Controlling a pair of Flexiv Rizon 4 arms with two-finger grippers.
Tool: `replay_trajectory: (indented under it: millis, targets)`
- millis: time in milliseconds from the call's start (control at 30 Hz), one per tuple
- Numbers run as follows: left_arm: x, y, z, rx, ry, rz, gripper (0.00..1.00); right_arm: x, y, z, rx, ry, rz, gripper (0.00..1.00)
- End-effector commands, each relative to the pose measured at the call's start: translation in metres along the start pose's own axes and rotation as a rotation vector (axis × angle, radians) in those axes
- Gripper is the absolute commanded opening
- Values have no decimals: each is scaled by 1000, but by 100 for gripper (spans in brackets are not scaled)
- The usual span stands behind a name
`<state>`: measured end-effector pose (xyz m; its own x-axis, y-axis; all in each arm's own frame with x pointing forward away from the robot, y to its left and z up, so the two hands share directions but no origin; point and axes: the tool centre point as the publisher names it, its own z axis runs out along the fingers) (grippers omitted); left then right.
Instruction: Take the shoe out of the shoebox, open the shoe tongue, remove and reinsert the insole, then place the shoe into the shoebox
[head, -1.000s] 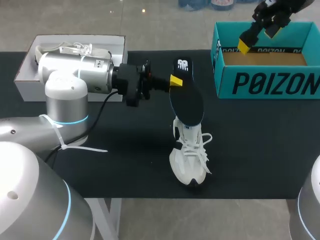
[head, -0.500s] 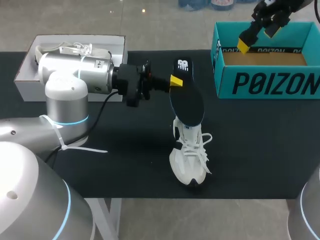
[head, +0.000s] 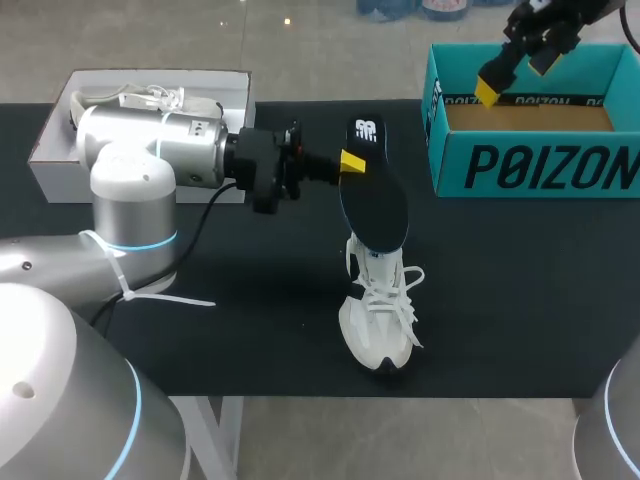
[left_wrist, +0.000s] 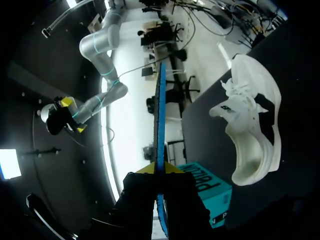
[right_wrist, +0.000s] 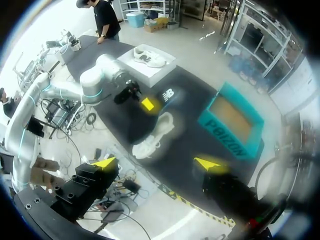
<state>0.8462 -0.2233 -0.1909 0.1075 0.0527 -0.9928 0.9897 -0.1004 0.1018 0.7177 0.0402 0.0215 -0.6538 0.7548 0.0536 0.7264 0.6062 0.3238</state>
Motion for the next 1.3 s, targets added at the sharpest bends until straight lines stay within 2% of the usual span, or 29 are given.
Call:
replay_trajectory:
  millis: [33,733,1033,1300]
  targets:
    - [-1,0,0,1,4,0,0,0,2,0,5,0,2,100]
    - [-1,0,0,1,4,0,0,0,2,0,5,0,2,100]
    - [-3,5,-1,53,-26,-395,0,0,2,0,5,0,2,100]
    - [-19,0,-2,146,-100,-684,0,0,2,0,5,0,2,100]
